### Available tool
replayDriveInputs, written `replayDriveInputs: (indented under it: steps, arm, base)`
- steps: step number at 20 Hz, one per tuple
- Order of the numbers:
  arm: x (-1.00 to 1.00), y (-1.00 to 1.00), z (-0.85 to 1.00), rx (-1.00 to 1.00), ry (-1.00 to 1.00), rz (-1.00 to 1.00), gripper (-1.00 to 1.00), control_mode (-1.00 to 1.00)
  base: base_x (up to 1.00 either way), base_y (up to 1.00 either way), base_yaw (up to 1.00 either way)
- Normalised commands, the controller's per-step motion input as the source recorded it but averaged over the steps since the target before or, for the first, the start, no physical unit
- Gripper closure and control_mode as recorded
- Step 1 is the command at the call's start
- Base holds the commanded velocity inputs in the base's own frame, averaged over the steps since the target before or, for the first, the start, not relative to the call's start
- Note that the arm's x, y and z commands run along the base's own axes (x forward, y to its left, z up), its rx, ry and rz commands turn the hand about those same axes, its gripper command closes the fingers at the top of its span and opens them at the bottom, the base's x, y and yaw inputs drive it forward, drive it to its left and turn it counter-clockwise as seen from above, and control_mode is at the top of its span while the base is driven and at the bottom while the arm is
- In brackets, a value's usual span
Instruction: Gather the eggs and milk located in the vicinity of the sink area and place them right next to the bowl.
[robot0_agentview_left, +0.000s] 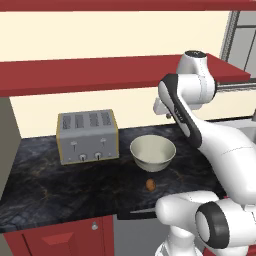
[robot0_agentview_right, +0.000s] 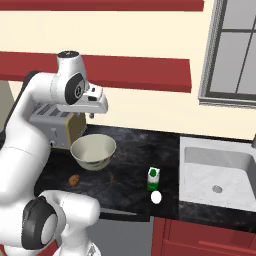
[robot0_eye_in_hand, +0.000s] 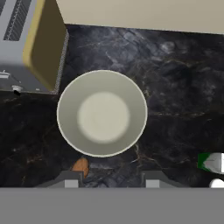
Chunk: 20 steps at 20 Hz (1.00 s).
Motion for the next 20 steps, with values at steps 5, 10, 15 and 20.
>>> replayDriveInputs:
  steps: [5, 10, 15, 20]
  arm:
    - [-0.08, 0.00, -0.03, 0.00, 0.00, 0.00, -1.00, -1.00]
    - [-0.21, -0.21, -0.10, -0.01, 0.02, -0.02, -1.00, -1.00]
    - [-0.42, -0.57, -0.18, -0.01, 0.01, -0.07, -1.00, -1.00]
    - [-0.45, -0.81, -0.13, -0.01, 0.12, -0.13, -1.00, -1.00]
  base:
    - [0.00, 0.00, 0.00]
    - [0.00, 0.00, 0.00]
    - [0.00, 0.00, 0.00]
    - [0.00, 0.00, 0.00]
